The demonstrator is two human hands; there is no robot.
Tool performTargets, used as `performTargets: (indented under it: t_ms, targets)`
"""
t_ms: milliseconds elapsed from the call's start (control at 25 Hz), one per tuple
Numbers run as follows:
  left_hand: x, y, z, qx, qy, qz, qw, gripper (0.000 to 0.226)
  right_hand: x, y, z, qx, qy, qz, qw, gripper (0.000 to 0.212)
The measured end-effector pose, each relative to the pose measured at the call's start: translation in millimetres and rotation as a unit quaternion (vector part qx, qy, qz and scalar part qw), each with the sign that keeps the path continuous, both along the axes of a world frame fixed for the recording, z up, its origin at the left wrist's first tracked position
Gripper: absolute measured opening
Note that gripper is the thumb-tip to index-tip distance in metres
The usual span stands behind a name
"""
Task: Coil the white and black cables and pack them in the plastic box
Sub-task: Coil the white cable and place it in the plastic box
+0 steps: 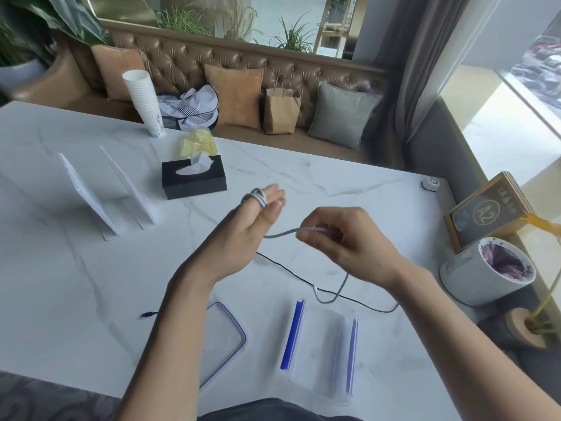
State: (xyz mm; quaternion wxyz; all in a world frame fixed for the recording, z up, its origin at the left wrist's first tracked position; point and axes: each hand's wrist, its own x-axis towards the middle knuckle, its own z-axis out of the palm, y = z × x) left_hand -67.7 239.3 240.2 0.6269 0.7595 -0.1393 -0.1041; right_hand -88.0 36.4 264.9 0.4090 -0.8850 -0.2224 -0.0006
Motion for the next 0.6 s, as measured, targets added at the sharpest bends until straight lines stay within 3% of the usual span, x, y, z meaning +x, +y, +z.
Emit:
performTargets:
  t_ms: [200, 600]
  targets:
    - [-13.0, 1.6, 12.0, -0.024, 0.128, -0.175, 0.976, 0.038, 6.9, 0.6, 13.3, 0.13, 0.009, 0.032, 0.991, 0.015]
    - [-21.4, -0.2, 10.0, -0.206, 0.173, -0.401, 0.876, 0.047, 16.8, 20.9, 12.4, 0.279, 0.082, 0.102, 0.951, 0.012]
